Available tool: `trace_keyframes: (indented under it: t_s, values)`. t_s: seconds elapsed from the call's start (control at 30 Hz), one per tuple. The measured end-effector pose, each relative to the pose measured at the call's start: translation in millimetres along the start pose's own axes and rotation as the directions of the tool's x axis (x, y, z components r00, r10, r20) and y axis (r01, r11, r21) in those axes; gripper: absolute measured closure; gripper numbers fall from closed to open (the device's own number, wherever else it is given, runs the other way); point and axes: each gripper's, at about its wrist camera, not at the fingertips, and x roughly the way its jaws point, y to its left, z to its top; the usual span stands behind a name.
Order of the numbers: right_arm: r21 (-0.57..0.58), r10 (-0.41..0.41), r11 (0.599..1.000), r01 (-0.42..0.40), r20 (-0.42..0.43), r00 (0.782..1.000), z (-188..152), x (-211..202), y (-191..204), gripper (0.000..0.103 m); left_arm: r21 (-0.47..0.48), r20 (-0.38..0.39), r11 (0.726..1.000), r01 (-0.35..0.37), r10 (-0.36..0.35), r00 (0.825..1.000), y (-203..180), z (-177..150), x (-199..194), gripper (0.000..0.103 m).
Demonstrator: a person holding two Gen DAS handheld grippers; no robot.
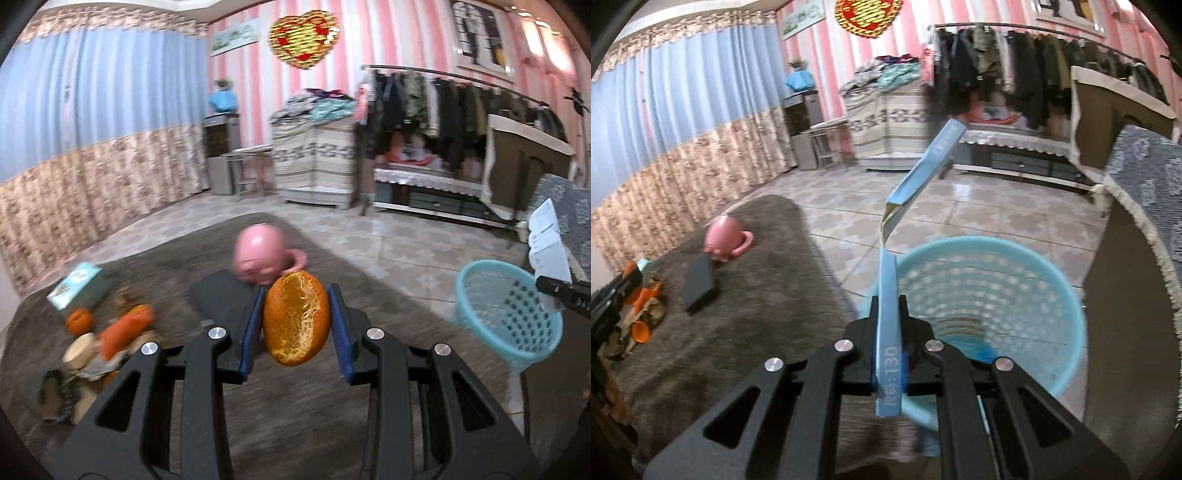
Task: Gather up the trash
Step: 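Carry the peel and booklet over the basket and open both tools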
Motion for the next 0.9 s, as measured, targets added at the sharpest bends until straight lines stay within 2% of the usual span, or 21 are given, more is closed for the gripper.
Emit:
trace_keyframes:
  t_s: [0.27,0.6,0.9]
  values:
    - [0.053,-0.072,0.996,0.071,0.026,0.997,5,-7,-57,0.094,0.049,0.009,0.989,0.138,-0.139,0.99,-77,10,25,0.07]
    - [0.085,-0.128,0.989,0.125,0.035,0.991,5,-7,-101,0.094,0.124,-0.022,0.961,0.246,-0.245,0.969,-149,16,51,0.07]
    - [0.115,-0.147,0.983,0.145,0.004,0.989,-6,5,-126,0.094,0.169,-0.082,0.914,0.37,-0.361,0.929,-214,15,85,0.068]
